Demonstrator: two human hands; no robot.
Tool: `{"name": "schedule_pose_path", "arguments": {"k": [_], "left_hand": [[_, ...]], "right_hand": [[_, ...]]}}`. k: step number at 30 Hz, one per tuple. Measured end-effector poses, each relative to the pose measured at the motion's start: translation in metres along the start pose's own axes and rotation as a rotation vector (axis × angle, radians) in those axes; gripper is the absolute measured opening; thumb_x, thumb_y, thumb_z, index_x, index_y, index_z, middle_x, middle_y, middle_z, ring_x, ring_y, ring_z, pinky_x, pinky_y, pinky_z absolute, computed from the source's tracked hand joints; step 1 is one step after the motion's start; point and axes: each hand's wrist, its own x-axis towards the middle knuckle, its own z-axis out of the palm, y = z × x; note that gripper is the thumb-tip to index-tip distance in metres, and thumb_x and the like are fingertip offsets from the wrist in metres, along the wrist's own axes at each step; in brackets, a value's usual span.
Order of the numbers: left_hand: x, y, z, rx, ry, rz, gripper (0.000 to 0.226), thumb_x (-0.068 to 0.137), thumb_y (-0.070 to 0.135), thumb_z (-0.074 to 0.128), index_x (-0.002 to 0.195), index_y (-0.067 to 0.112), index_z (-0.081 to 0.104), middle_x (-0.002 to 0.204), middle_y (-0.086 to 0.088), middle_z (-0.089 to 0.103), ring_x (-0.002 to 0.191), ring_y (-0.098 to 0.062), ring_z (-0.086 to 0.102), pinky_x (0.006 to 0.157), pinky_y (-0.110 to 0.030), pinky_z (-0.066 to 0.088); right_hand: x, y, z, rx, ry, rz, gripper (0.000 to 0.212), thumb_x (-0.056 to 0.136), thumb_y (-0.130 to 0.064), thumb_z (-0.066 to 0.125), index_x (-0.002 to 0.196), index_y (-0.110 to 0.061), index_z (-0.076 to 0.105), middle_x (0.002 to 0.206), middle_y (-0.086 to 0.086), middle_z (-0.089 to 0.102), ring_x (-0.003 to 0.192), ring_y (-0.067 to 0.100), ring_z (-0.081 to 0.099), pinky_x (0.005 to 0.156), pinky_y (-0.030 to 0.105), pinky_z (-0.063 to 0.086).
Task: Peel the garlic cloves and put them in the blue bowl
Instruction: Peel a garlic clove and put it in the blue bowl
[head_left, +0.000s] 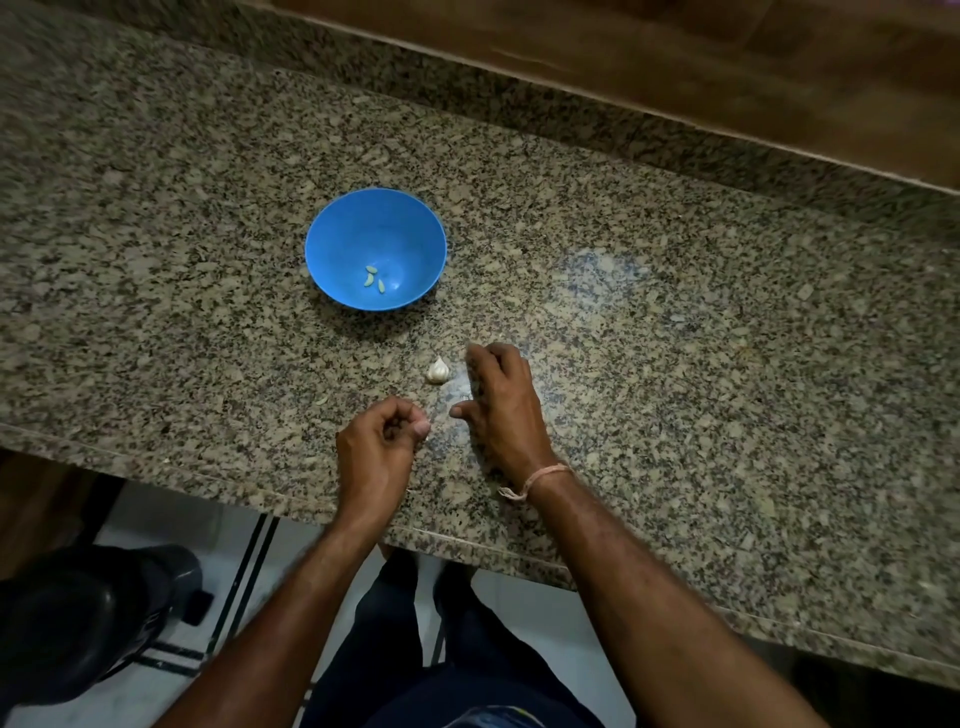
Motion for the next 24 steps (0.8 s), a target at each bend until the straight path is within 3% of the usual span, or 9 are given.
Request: {"name": "schedule_pose_path", "arguments": {"k": [2,5,7,9,10,13,16,19,24], "left_hand": [[-0.001,0.0,-0.001,-0.014,0.003,-0.01,0.014,0.091,0.013,0.076,0.083,0.022,0.07,0.087,0.01,0.074,0.091,-0.009,0.07,0.08,-0.03,0.054],[-0.002,0.001,-0.003,-0.019,0.004,-0.019,0.012,0.091,0.014,0.076,0.083,0.021,0.07,0.088,0.009,0.074,0.091,-0.01,0.07,0.081,-0.031,0.056],[-0.002,0.0,-0.003,-0.018,0.005,-0.023,0.012,0.09,0.015,0.077,0.083,0.021,0.07,0.088,0.008,0.074,0.091,-0.01,0.07,0.082,-0.031,0.056],[-0.001,-0.001,-0.003,-0.013,0.007,-0.023,0.011,0.09,0.015,0.077,0.084,0.021,0.07,0.088,0.008,0.074,0.091,-0.01,0.07,0.083,-0.032,0.057],[-0.001,-0.002,-0.003,-0.01,0.006,-0.022,0.011,0.09,0.015,0.077,0.084,0.021,0.07,0.088,0.008,0.074,0.09,-0.01,0.071,0.083,-0.033,0.058],[-0.002,-0.004,-0.002,-0.006,0.004,-0.029,0.011,0.09,0.015,0.078,0.084,0.021,0.071,0.087,0.007,0.074,0.089,-0.011,0.071,0.082,-0.035,0.06],[-0.002,-0.005,-0.002,-0.006,0.003,-0.044,0.012,0.089,0.016,0.079,0.083,0.021,0.07,0.086,0.007,0.074,0.088,-0.012,0.071,0.08,-0.036,0.06],[-0.002,-0.004,-0.002,0.007,-0.002,-0.052,0.011,0.09,0.017,0.079,0.084,0.021,0.071,0.086,0.006,0.074,0.087,-0.013,0.071,0.079,-0.033,0.059],[-0.006,-0.004,-0.002,-0.014,-0.014,-0.041,0.012,0.09,0.018,0.079,0.083,0.022,0.07,0.083,0.006,0.072,0.082,-0.01,0.068,0.072,-0.028,0.054]], "right_hand": [[0.01,0.001,-0.001,0.004,0.036,0.045,0.072,0.084,-0.011,0.083,0.146,-0.009,0.046,0.143,0.015,0.042,0.129,0.033,0.044,0.107,0.048,0.046],[0.024,0.004,-0.002,-0.031,0.054,0.053,0.062,0.087,-0.012,0.081,0.142,-0.007,0.051,0.141,0.018,0.048,0.129,0.034,0.046,0.107,0.049,0.044],[0.028,0.005,-0.002,-0.01,0.056,0.003,0.045,0.091,-0.008,0.076,0.133,-0.007,0.06,0.133,0.015,0.054,0.122,0.021,0.051,0.102,0.041,0.048],[0.025,0.002,-0.001,0.068,0.059,-0.016,0.026,0.093,-0.004,0.071,0.119,-0.009,0.069,0.12,0.004,0.058,0.104,0.0,0.053,0.089,0.021,0.052],[0.021,0.001,0.0,0.072,0.071,-0.027,0.02,0.093,-0.005,0.071,0.112,-0.01,0.072,0.113,-0.001,0.059,0.097,-0.002,0.053,0.082,0.014,0.052],[0.012,0.001,0.006,-0.018,0.127,-0.066,0.004,0.092,-0.01,0.073,0.095,-0.012,0.072,0.097,-0.005,0.062,0.087,0.009,0.054,0.071,0.015,0.043],[0.014,-0.002,0.005,-0.143,0.154,-0.073,0.007,0.093,-0.01,0.071,0.089,-0.014,0.067,0.088,-0.002,0.062,0.081,0.012,0.048,0.064,0.018,0.029],[0.013,-0.005,0.005,-0.315,0.121,-0.095,0.012,0.09,-0.007,0.072,0.091,-0.015,0.063,0.087,-0.001,0.058,0.08,0.013,0.042,0.065,0.026,0.03],[-0.028,-0.016,0.005,-0.4,-0.047,-0.054,0.014,0.098,-0.004,0.06,0.099,-0.017,0.057,0.093,-0.005,0.047,0.084,0.014,0.042,0.072,0.026,0.032]]}}
